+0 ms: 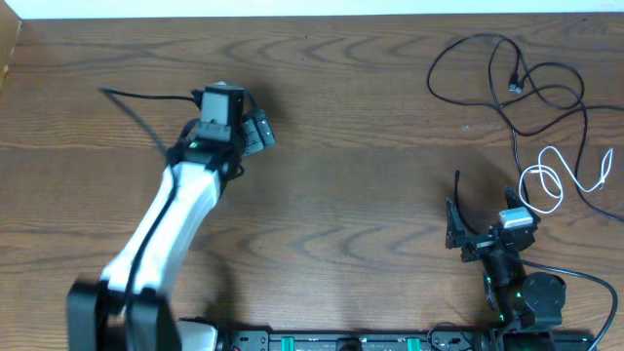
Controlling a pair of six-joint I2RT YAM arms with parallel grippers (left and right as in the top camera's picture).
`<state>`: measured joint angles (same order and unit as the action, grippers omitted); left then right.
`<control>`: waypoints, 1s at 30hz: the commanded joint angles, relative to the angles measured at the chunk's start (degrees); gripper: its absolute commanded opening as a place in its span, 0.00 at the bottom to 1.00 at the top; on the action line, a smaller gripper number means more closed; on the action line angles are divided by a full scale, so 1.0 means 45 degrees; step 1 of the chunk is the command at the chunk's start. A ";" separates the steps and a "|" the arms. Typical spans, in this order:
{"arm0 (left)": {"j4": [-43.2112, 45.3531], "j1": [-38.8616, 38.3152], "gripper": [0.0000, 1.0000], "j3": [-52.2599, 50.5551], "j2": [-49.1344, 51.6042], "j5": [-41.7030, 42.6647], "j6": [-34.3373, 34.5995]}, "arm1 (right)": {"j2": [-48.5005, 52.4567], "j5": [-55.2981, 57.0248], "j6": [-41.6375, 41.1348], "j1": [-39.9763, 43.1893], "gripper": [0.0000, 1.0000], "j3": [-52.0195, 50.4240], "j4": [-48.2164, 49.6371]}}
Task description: Untangle cables
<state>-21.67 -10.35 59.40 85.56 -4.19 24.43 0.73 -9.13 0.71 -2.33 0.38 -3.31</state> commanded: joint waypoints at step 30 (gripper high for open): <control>0.9097 0.0005 0.98 -1.1487 -0.9301 -0.1088 -0.1175 | -0.0078 0.0136 0.0146 0.0005 0.99 -0.0015 -0.0068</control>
<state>18.92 -10.35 9.15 46.19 -7.92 19.44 0.71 -8.97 0.71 -2.33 0.38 -3.36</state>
